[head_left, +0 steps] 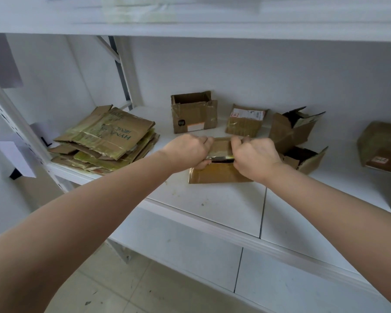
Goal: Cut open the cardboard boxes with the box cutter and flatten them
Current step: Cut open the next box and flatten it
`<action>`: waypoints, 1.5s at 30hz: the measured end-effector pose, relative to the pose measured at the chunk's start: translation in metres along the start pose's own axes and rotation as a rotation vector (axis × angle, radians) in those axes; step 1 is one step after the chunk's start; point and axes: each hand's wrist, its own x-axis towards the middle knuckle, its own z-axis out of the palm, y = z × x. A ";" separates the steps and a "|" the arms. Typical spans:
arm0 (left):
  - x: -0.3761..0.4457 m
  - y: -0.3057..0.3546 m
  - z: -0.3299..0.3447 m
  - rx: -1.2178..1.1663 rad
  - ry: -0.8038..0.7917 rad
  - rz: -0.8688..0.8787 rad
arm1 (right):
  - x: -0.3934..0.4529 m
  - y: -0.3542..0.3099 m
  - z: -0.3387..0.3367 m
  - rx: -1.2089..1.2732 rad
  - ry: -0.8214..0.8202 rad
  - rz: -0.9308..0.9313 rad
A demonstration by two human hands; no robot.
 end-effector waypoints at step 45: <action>-0.035 0.031 -0.007 -0.658 0.032 -0.597 | -0.046 0.009 0.028 0.973 0.107 0.613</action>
